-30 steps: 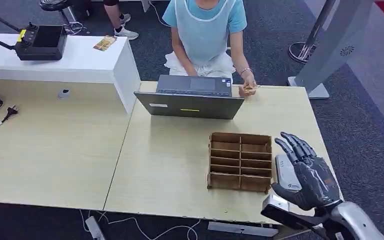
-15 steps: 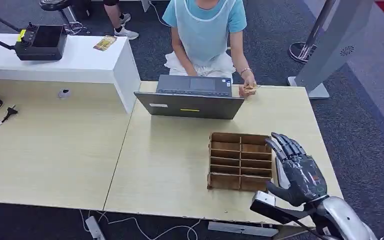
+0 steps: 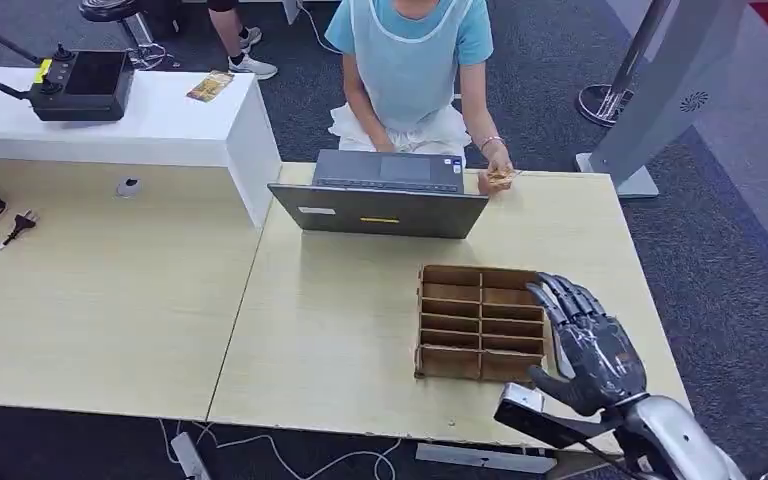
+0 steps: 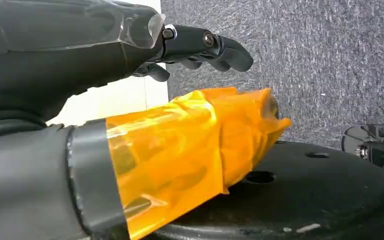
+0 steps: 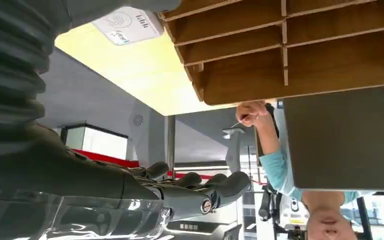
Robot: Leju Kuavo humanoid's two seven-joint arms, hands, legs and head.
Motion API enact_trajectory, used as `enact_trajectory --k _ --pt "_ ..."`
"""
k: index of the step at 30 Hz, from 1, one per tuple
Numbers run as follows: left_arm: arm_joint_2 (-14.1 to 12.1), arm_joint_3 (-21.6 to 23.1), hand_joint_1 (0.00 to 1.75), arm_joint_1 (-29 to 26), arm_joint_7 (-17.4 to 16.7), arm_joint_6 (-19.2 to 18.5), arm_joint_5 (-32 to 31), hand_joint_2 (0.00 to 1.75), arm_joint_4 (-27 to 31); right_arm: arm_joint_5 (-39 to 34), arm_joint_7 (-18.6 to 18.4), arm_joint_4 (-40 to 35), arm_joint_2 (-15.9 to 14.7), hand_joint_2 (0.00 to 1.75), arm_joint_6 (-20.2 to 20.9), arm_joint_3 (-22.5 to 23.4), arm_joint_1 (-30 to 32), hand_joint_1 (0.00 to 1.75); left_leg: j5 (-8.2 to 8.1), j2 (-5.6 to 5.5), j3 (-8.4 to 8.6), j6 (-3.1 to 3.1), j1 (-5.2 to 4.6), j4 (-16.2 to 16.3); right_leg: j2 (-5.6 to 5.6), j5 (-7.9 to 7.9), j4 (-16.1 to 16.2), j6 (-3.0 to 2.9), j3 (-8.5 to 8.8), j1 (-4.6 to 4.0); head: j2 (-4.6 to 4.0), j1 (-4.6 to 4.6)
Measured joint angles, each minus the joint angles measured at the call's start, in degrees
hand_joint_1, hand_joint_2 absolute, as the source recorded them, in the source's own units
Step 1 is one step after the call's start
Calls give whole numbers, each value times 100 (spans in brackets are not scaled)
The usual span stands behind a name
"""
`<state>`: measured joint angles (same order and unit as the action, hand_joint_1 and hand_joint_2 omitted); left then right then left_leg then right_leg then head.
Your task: Pass the card to the sensor for recognition and then transmit it.
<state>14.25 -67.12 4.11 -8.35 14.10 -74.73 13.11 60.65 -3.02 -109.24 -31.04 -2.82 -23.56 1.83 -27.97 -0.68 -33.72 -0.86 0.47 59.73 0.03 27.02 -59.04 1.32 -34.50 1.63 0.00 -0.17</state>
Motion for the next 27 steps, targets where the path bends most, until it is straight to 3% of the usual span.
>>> enact_trajectory --k 1,3,4,6,7,27 --pt "0 0 0 0 0 0 0 0 0 0 -4 18 0 175 2 -9 -11 56 0 0 0 0 0 0 0 0 0 0 0 0 0 0" --pt "0 0 0 0 0 0 0 0 0 0 -15 53 0 175 24 -26 -34 63 0 0 0 0 0 0 0 0 0 0 0 0 0 0" --pt "0 0 0 0 0 0 0 0 0 0 -18 72 0 175 44 -28 -44 75 0 0 0 0 0 0 0 0 0 0 0 0 0 0" --pt "0 0 0 0 0 0 -2 0 0 -13 -20 109 2 175 70 -33 -61 75 0 0 0 0 0 0 0 0 0 0 0 0 0 0" --pt "0 0 0 0 0 -2 -2 0 0 -20 -20 131 2 175 79 -37 -71 89 0 0 0 0 0 0 0 0 0 0 0 0 0 0" --pt "-4 0 0 0 0 -35 -20 0 0 -72 -20 370 44 175 199 -206 -117 73 0 0 0 0 0 0 0 0 0 0 0 0 0 0"
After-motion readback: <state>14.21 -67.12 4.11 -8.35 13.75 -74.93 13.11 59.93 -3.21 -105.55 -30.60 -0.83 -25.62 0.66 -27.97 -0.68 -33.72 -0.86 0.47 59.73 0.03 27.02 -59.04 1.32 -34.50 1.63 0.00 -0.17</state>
